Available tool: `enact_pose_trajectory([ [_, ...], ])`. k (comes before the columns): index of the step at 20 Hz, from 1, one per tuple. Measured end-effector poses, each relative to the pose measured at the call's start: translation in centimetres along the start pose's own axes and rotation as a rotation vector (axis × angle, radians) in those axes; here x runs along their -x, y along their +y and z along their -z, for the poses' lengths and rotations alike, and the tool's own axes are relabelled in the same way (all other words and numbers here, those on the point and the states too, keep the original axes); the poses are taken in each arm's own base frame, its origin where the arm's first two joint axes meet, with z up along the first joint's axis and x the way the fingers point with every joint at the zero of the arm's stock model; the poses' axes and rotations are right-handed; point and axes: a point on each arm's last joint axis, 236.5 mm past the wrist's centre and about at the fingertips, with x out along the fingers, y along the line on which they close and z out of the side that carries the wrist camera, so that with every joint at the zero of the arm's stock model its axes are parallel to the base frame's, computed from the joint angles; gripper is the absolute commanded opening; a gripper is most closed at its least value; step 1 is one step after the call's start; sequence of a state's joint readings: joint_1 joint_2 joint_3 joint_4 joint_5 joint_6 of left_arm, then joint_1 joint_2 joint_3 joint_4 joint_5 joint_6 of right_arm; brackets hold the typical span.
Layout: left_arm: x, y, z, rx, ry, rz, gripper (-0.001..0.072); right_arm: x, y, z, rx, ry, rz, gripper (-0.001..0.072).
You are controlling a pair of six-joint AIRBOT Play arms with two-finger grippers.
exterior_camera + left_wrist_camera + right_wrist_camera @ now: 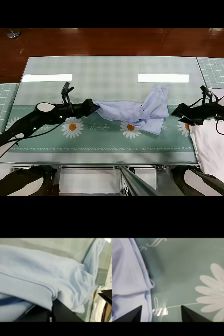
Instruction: Fold the shirts.
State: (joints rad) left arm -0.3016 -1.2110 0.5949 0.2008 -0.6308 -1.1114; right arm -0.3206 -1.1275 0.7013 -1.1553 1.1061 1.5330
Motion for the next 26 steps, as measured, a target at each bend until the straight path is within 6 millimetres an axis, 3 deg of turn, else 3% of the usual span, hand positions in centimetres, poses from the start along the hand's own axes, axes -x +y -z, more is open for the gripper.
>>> enact_pose_trajectory([
  [6,1.2,-1.2,-2.7,-0.016,-0.037,0.04,0.0022,-2.2,1.7,1.0,-0.041,0.051,-0.11,0.0565],
  [10,1.6,-1.3,-3.3,-0.015,-0.048,0.044,0.0022,-3.4,3.6,1.4,-0.061,0.091,-0.205,0.0566],
  [16,1.7,-1.3,-3.5,-0.015,-0.049,0.047,0.0022,-4.9,4.9,4.8,0.038,0.215,-0.164,0.0556],
  [17,1.7,-1.3,-3.5,-0.016,-0.049,0.047,0.0022,-5.1,5.4,5.0,0.05,0.215,-0.161,0.0479],
  [18,1.7,-1.3,-3.5,-0.015,-0.05,0.047,0.0022,-5.5,5.9,5.0,0.062,0.206,-0.158,0.0342],
  [19,1.7,-1.3,-3.6,-0.015,-0.051,0.047,0.0022,-5.9,6.4,4.9,0.081,0.189,-0.152,0.0087],
  [20,1.8,-1.4,-3.8,-0.017,-0.055,0.049,0.0022,-6.2,6.9,4.9,0.095,0.179,-0.149,0.0019],
  [23,2.9,-2.7,-5.6,-0.044,-0.085,0.079,0.0023,-5.6,9.6,4.1,0.159,0.146,-0.174,0.0018],
  [26,6.3,-6.8,-9.6,-0.122,-0.164,0.162,0.0022,-1.8,12.8,-0.5,0.254,0.022,-0.191,0.0017],
])
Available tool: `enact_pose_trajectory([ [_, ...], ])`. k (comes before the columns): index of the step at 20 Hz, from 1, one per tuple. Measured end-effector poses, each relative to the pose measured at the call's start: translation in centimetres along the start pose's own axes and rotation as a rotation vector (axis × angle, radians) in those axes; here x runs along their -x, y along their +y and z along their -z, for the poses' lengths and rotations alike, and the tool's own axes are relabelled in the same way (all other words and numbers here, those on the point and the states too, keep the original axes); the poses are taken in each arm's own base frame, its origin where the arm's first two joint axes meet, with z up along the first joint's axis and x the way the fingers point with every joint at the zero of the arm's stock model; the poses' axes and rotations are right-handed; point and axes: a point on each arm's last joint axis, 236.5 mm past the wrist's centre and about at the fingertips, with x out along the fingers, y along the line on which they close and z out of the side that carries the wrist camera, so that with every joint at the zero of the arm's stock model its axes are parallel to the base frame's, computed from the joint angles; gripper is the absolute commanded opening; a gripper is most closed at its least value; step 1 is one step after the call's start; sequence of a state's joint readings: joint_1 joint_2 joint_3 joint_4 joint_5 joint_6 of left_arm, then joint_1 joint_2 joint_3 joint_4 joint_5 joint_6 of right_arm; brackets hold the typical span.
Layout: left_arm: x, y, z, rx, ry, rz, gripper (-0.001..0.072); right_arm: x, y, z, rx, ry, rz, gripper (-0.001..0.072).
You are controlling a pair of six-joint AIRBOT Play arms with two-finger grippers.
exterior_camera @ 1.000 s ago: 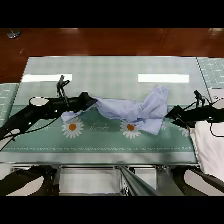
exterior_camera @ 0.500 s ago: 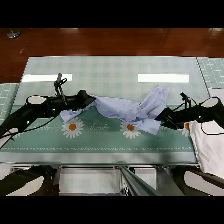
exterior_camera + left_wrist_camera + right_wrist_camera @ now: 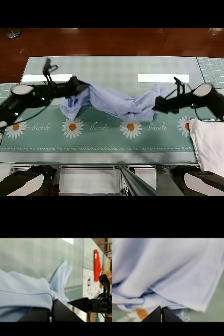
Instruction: Fold the shirts.
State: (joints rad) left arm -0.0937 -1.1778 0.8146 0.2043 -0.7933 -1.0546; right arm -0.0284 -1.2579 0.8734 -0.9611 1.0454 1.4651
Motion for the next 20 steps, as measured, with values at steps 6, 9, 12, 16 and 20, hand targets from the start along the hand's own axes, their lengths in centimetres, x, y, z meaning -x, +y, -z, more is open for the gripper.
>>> enact_pose_trajectory([
  [6,11.1,-14.0,-13.3,-0.258,-0.315,0.176,0.0022,20.6,10.6,-12.5,0.277,-0.527,0.004,0.0018],
  [9,18.4,-21.2,-15.8,-0.415,-0.445,0.231,0.0022,32.3,16.3,-11.4,0.41,-0.792,-0.008,0.0018],
  [12,25.5,-26.7,-15.9,-0.563,-0.583,0.229,0.0022,41.1,19.6,-6.0,0.512,-0.99,0.001,0.0017],
  [16,33.3,-30.9,-14.5,-0.712,-0.779,0.135,0.0022,47.0,19.7,1.6,0.569,-1.118,0.082,0.0018],
  [20,36.2,-29.0,-13.8,-0.74,-0.844,-0.101,0.0022,47.1,15.6,6.0,0.504,-1.075,0.224,0.0018],
])
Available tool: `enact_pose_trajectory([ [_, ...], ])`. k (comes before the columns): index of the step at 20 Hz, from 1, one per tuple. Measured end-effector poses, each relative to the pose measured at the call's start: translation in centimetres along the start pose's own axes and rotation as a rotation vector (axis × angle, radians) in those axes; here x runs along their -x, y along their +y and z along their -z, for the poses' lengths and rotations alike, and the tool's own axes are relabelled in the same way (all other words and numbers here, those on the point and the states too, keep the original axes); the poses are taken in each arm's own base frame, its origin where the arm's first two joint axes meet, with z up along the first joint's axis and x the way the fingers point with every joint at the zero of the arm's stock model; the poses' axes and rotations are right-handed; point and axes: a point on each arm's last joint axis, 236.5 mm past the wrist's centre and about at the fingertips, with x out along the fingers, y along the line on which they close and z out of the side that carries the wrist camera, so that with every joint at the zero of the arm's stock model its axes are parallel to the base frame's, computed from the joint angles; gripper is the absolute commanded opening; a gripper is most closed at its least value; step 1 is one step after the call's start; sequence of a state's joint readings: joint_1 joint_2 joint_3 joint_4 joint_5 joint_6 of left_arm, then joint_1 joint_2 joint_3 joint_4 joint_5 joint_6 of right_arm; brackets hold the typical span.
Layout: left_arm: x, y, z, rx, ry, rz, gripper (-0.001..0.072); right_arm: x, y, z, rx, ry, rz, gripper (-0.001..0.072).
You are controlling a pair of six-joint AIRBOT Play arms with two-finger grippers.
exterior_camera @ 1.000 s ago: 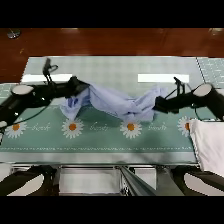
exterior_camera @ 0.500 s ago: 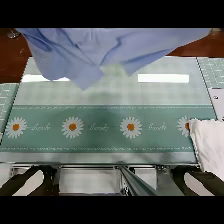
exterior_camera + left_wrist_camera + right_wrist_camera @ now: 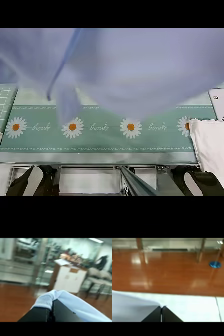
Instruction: Fold the shirts.
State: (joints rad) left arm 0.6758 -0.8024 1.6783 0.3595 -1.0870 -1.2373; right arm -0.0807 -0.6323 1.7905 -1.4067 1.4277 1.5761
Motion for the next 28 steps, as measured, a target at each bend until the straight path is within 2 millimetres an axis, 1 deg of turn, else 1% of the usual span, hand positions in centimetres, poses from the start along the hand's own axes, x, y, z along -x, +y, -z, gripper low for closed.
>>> enact_pose_trajectory([
  [1,0.3,1.2,1.0,-0.005,0.041,-0.054,0.0022,0.1,-0.4,1.5,-0.009,0.045,0.019,0.0018],
  [3,0.3,3.8,4.5,0.037,0.155,-0.119,0.0022,-0.7,-1.1,5.9,-0.038,0.172,0.042,0.0018],
  [5,0.0,6.1,9.8,0.125,0.3,-0.136,0.0022,-2.5,-1.6,10.9,-0.073,0.313,0.049,0.0018],
  [7,-0.7,7.6,16.9,0.247,0.458,-0.114,0.0022,-4.9,-2.3,16.6,-0.111,0.458,0.065,0.0017],
  [8,-1.0,8.2,21.1,0.307,0.545,-0.105,0.0022,-6.1,-2.6,19.3,-0.128,0.52,0.07,0.0016],
  [9,-1.4,8.6,24.8,0.359,0.61,-0.1,0.0022,-7.4,-2.9,22.2,-0.149,0.583,0.079,0.0015],
  [10,-1.6,9.2,29.0,0.409,0.682,-0.109,0.0022,-8.7,-3.3,24.6,-0.173,0.629,0.093,0.0015],
  [11,-1.9,9.7,32.5,0.442,0.735,-0.122,0.0022,-10.1,-3.7,26.8,-0.202,0.666,0.109,0.0015],
  [12,-2.5,10.3,35.5,0.473,0.766,-0.142,0.0022,-11.4,-4.0,28.5,-0.226,0.691,0.121,0.0015],
  [13,-3.1,10.9,38.2,0.495,0.797,-0.16,0.0022,-12.9,-4.5,29.9,-0.245,0.706,0.136,0.0015],
  [14,-3.8,11.4,40.3,0.508,0.82,-0.177,0.0022,-14.3,-5.0,31.1,-0.261,0.724,0.155,0.0015],
  [15,-4.8,12.0,42.0,0.522,0.831,-0.194,0.0022,-15.9,-5.7,32.2,-0.278,0.74,0.175,0.0015],
  [16,-5.7,12.7,43.3,0.53,0.842,-0.21,0.0022,-17.3,-6.5,33.2,-0.297,0.755,0.196,0.0016],
  [17,-7.0,13.5,44.2,0.532,0.842,-0.225,0.0022,-18.8,-7.5,34.2,-0.325,0.774,0.221,0.0016],
  [19,-9.6,14.8,45.3,0.534,0.842,-0.239,0.0022,-21.6,-9.5,35.5,-0.377,0.805,0.249,0.0018],
  [21,-12.6,16.1,45.8,0.538,0.83,-0.246,0.0022,-24.3,-10.9,36.4,-0.419,0.836,0.239,0.0018],
  [23,-15.2,17.0,46.6,0.547,0.828,-0.243,0.0022,-26.8,-11.9,37.0,-0.451,0.869,0.221,0.0018],
  [25,-17.1,17.5,48.0,0.568,0.842,-0.241,0.0025,-29.0,-12.4,37.7,-0.49,0.899,0.197,0.0019],
  [26,-17.6,17.6,48.9,0.582,0.861,-0.237,0.0074,-30.0,-12.4,38.0,-0.513,0.908,0.182,0.0018],
  [27,-18.1,17.7,49.8,0.599,0.875,-0.235,0.0294,-30.9,-12.3,38.5,-0.541,0.918,0.169,0.0019],
  [28,-18.2,17.6,50.5,0.621,0.891,-0.232,0.0663,-31.6,-12.1,38.8,-0.565,0.922,0.155,0.0024],
])
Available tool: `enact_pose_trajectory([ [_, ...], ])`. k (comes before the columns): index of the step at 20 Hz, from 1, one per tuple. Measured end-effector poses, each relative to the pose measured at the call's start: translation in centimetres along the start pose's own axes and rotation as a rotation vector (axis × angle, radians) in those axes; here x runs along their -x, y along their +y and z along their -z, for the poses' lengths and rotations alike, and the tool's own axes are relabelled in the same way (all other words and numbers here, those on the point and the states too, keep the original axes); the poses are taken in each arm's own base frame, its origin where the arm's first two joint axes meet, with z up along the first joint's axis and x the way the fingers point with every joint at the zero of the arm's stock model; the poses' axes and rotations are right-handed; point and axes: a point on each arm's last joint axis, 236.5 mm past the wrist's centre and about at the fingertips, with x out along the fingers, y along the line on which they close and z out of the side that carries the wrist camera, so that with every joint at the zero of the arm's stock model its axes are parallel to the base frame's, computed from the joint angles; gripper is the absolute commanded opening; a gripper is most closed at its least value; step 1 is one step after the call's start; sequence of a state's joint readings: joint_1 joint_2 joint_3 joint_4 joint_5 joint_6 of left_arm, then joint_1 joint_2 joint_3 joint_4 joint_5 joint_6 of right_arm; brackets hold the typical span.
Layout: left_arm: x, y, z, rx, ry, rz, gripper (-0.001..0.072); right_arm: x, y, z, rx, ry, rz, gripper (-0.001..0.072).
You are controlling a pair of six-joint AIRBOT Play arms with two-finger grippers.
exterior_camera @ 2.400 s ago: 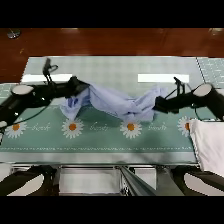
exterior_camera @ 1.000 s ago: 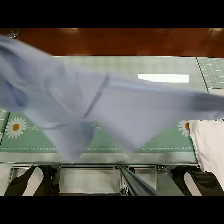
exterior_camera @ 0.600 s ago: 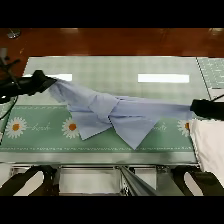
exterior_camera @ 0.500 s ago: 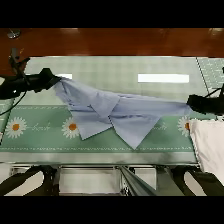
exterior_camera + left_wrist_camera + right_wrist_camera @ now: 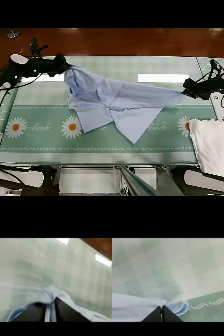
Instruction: Fold the shirts.
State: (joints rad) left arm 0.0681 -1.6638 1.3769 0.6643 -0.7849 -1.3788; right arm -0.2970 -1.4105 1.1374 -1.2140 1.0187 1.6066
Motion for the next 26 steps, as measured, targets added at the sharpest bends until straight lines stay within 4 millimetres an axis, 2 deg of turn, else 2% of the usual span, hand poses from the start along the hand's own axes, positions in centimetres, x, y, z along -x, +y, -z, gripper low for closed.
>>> enact_pose_trajectory([
  [1,-0.6,0.2,0.1,0.016,0.011,0.005,0.0702,-0.6,0.2,-0.2,-0.014,0.011,-0.014,0.0196],
  [2,-0.8,0.4,0.5,0.031,0.037,0.009,0.0702,-1.0,0.3,-0.3,-0.024,0.018,-0.025,0.0494],
  [3,-0.8,0.6,0.8,0.042,0.063,0.017,0.0702,-1.2,0.4,-0.6,-0.031,0.019,-0.035,0.0629],
  [6,1.6,2.0,0.0,0.083,0.125,0.04,0.0701,0.0,-0.3,-1.4,-0.039,0.037,-0.047,0.0625],
  [9,6.2,4.8,0.6,0.105,0.219,0.018,0.0701,2.5,-2.4,-1.1,-0.024,0.091,-0.05,0.0624],
  [11,9.0,7.1,2.8,0.099,0.283,-0.033,0.0701,4.0,-4.5,-0.1,-0.042,0.108,-0.039,0.0624],
  [14,10.9,9.9,8.8,0.168,0.361,-0.078,0.0701,4.9,-6.0,2.3,-0.118,0.071,-0.065,0.0624],
  [16,10.6,10.7,13.0,0.254,0.38,-0.063,0.0701,4.5,-5.7,4.2,-0.157,0.046,-0.102,0.0624],
  [19,9.0,10.8,17.0,0.362,0.353,-0.012,0.0701,3.6,-5.2,6.9,-0.193,0.038,-0.15,0.0624],
  [22,7.4,10.7,18.3,0.392,0.299,-0.003,0.0701,3.0,-4.9,8.6,-0.207,0.048,-0.174,0.0623],
  [26,5.4,9.9,18.0,0.4,0.215,-0.006,0.0699,2.7,-4.7,9.5,-0.212,0.055,-0.191,0.0623],
])
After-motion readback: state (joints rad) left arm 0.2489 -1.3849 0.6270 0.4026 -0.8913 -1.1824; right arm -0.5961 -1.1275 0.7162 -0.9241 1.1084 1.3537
